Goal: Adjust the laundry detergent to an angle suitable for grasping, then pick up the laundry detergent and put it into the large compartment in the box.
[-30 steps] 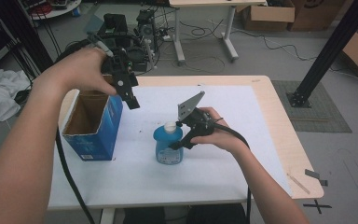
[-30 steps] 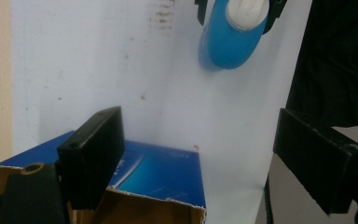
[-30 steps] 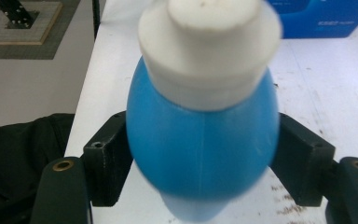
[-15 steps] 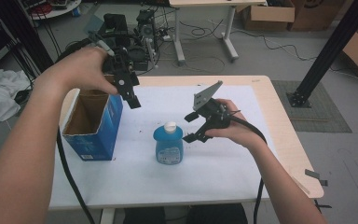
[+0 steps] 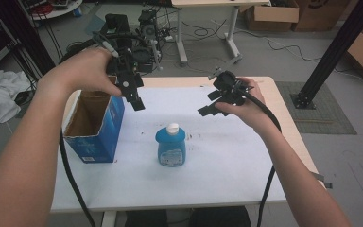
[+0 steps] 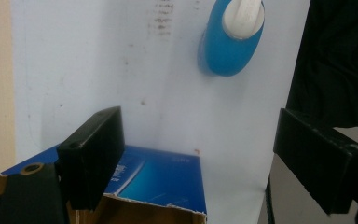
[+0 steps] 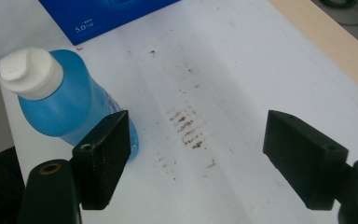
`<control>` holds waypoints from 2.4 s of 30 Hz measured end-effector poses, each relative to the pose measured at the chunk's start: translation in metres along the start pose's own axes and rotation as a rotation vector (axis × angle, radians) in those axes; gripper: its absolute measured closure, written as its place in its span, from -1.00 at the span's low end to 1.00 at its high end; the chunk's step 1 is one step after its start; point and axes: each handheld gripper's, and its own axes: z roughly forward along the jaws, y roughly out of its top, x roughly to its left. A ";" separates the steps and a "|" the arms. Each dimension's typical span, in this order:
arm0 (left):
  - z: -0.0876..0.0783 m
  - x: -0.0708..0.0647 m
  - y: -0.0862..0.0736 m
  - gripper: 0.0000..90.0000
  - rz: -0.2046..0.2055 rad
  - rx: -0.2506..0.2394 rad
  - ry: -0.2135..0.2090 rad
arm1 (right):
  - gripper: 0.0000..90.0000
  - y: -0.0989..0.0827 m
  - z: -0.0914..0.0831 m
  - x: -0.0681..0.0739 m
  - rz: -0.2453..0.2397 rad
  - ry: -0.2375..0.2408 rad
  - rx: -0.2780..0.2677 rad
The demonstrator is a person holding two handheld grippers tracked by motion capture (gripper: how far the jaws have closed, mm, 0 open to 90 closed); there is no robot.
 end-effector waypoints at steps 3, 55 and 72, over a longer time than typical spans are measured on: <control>0.001 0.000 -0.001 -0.62 -0.002 -0.007 0.004 | -0.42 0.005 -0.009 -0.006 0.051 -0.028 0.014; -0.011 -0.002 0.013 -0.65 0.011 -0.027 0.052 | -0.46 0.033 -0.074 -0.040 0.286 -0.197 0.216; -0.001 -0.011 0.020 -0.66 0.033 -0.029 0.044 | -0.47 0.028 -0.069 -0.040 0.278 -0.190 0.209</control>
